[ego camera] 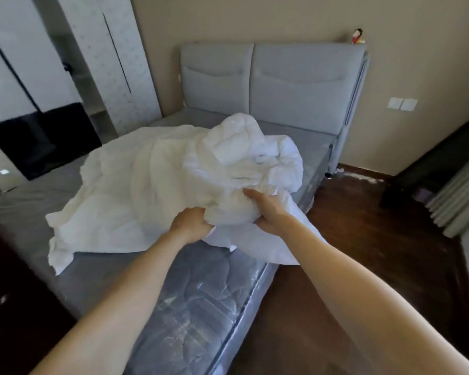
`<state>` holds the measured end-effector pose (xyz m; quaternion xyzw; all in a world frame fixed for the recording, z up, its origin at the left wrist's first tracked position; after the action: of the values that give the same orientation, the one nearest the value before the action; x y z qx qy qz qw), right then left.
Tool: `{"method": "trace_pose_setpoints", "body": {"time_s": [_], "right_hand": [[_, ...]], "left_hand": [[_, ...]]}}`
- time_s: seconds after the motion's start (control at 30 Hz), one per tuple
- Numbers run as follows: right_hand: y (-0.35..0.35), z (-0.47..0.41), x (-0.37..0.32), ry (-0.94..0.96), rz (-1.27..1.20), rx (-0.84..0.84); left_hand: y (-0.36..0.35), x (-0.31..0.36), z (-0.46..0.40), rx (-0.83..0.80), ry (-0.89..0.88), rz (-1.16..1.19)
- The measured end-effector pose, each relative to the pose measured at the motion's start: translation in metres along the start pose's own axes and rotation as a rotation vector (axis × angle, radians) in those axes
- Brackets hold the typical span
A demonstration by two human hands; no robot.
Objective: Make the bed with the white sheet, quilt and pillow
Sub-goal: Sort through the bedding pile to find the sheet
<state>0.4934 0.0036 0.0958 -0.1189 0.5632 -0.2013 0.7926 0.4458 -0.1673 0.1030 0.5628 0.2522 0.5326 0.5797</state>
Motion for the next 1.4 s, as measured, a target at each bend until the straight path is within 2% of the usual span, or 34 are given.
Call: {"method": "trace_pose_setpoints", "body": {"time_s": [0.27,0.47,0.7,0.83,0.93,1.1,1.23,1.4], "right_hand": [[0.151,0.001,-0.080,-0.070,-0.034,0.065],[0.201,-0.053,-0.109,-0.096,-0.082,0.037],[0.283,-0.156,-0.200,-0.047,-0.016,0.102],[0.323,-0.195,-0.259,-0.020,-0.029,0.118],[0.367,-0.231,-0.305,-0.003,-0.037,0.111],[0.423,-0.312,-0.374,0.013,0.049,0.029],[0.429,-0.376,-0.418,-0.027,0.148,-0.113],[0.417,-0.445,-0.467,-0.015,0.126,-0.225]], "left_hand": [[-0.043,0.149,-0.041,-0.049,0.089,0.126],[-0.051,0.185,-0.105,-0.033,0.169,0.297],[-0.053,0.260,-0.243,0.017,0.144,0.609],[-0.035,0.307,-0.320,0.016,0.106,0.633],[-0.018,0.357,-0.389,0.041,0.089,0.562],[-0.006,0.416,-0.489,0.153,0.077,0.546],[0.009,0.429,-0.549,0.253,0.146,0.546],[0.047,0.431,-0.566,0.495,0.241,0.684]]}}
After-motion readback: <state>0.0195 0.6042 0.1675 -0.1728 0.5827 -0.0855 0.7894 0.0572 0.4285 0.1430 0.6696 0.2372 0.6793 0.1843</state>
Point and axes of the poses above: each hand's wrist, its own z-axis away from the middle knuckle, its own y-axis out of the back of the hand, x = y × z, the point moved 9 cm from there along -z, towards the middle knuckle, and after that the axes turned 6 degrees about -x, right-handed, at the moved point
